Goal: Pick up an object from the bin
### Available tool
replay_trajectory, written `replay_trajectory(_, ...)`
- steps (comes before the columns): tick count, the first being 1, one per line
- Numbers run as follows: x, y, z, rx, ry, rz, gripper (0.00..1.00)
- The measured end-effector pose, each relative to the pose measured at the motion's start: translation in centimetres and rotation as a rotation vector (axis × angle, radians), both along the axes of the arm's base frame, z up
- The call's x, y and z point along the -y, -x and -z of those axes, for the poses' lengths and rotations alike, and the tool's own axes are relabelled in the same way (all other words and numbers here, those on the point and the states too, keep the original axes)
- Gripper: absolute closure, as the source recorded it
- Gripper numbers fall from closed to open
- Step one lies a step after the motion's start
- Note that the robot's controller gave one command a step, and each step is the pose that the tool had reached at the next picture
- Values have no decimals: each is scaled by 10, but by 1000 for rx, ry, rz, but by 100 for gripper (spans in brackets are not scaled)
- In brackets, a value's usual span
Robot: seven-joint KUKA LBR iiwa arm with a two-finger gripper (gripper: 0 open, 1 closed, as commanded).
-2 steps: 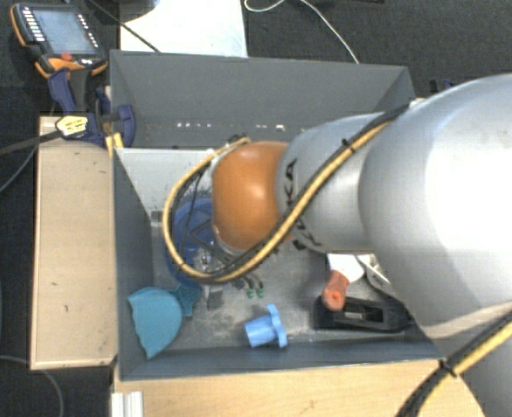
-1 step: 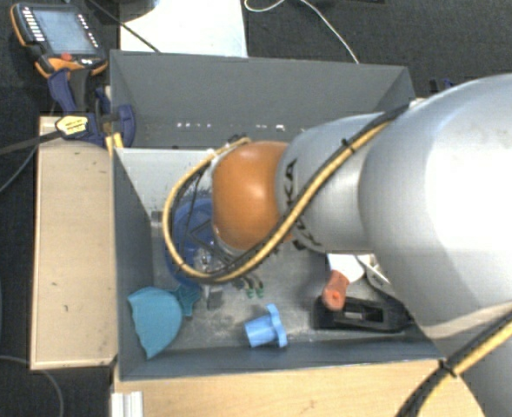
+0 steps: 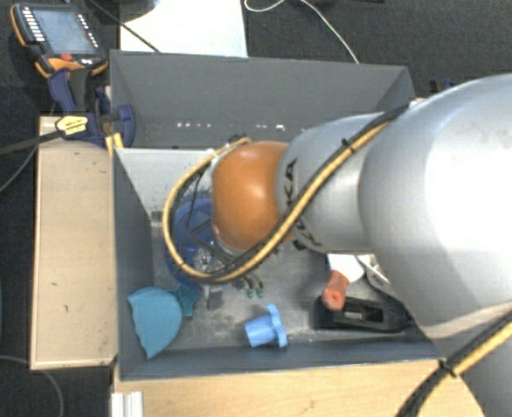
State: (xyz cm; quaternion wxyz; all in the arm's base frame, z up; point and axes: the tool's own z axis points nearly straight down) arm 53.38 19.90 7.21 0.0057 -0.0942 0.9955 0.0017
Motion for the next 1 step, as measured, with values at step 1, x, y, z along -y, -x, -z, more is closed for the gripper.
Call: replay_trajectory(1, 0, 0, 0, 0, 0, 1, 100)
